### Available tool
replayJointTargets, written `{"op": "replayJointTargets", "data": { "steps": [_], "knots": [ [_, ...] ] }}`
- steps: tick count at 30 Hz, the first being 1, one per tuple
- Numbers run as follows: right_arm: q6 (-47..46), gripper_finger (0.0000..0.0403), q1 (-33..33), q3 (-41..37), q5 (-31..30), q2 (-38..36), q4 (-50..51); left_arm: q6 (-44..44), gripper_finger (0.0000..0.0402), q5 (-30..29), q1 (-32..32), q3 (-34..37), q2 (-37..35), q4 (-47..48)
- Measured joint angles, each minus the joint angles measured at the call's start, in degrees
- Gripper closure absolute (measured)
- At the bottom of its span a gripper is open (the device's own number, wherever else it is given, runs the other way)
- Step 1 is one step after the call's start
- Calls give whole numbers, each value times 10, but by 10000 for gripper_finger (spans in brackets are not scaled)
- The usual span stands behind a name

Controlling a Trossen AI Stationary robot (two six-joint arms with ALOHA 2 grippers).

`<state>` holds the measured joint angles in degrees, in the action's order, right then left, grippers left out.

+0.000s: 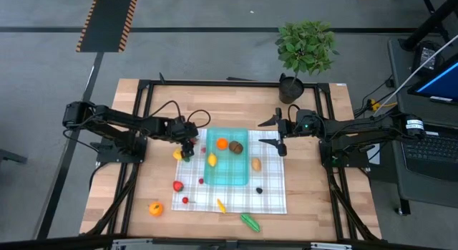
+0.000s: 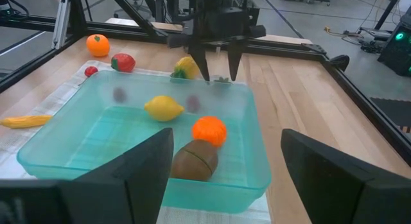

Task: Pick and placing Produce into tupperware
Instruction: Put the top red strawberry into the blue bin

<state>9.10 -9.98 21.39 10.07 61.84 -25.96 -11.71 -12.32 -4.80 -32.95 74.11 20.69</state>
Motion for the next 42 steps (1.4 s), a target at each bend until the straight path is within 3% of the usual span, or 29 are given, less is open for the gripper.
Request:
{"op": "replayJointTargets", "data": {
  "steps": [28,42],
  "knots": [
    [0,114,0,0,0,0,5,-17,192,-2,-2,1,46,-15],
    [1,114,0,0,0,0,5,-18,250,-2,-2,1,60,-13]
  ]
}}
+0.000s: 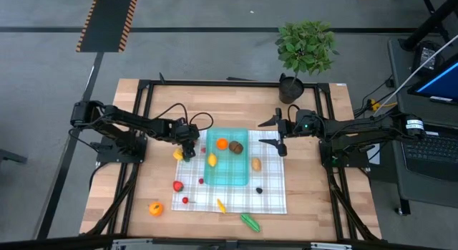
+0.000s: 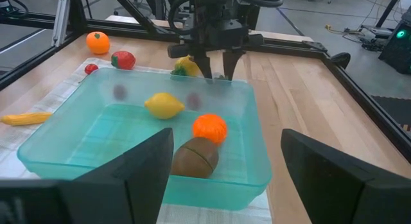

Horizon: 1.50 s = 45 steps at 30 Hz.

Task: Pick and placing Produce into tupperware
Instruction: Put the top red strawberry into the blue bin

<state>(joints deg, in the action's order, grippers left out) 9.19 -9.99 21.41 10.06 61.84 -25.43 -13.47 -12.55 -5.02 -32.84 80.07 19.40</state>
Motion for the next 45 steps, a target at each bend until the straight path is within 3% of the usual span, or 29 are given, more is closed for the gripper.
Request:
{"op": "replayJointTargets", "data": {
  "steps": [5,16,29,45],
  "knots": [
    [0,114,0,0,0,0,0,0,259,0,0,0,0,0],
    [0,114,0,0,0,0,0,4,230,0,0,0,0,-11],
    [0,114,0,0,0,0,0,5,286,0,0,0,0,-11],
    [1,114,0,0,0,0,0,5,288,0,0,0,-56,14]
  ]
}}
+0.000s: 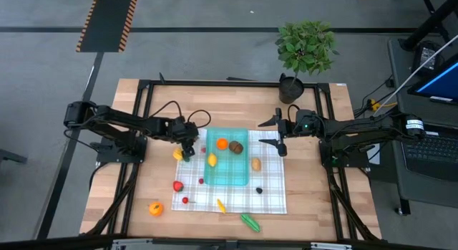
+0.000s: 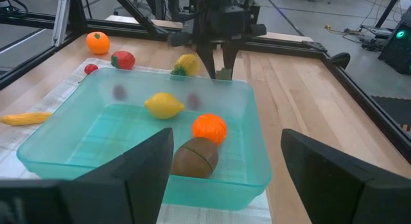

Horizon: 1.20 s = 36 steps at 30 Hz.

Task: Pick and placing Produce into tupperware
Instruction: Put the top red strawberry into the blue bin

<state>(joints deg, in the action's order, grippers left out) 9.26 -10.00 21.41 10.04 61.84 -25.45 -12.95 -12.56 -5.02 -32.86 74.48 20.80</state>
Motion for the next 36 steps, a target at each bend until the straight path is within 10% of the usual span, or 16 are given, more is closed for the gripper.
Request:
{"op": "replayJointTargets", "data": {
  "steps": [23,36],
  "knots": [
    [-1,114,0,0,0,0,1,39,288,15,0,2,-243,102],
    [0,114,0,0,0,0,-8,87,281,124,-13,175,-346,-222]
  ]
}}
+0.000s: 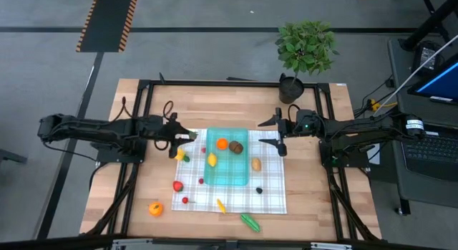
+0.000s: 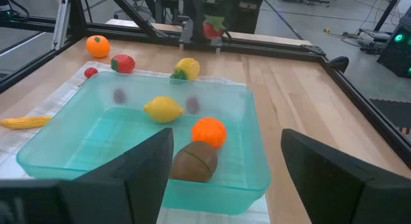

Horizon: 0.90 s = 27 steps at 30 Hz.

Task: Pick and placing Produce into tupperware
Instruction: Put the top red strawberry into the blue bin

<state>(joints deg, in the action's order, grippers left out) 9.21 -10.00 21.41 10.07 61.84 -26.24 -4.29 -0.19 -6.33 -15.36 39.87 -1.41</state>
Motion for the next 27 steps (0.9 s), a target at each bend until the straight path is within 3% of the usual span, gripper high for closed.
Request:
{"op": "replayJointTargets", "data": {
  "steps": [8,13,21,27],
  "knots": [
    [0,114,0,0,0,0,-3,18,289,84,-22,41,-19,-99],
    [1,114,0,0,0,0,-3,30,278,108,-26,64,-19,-143],
    [2,114,0,0,0,0,-4,27,289,108,-26,69,-21,-164],
    [3,114,0,0,0,0,-13,4,282,48,-26,69,-20,-176]
  ]
}}
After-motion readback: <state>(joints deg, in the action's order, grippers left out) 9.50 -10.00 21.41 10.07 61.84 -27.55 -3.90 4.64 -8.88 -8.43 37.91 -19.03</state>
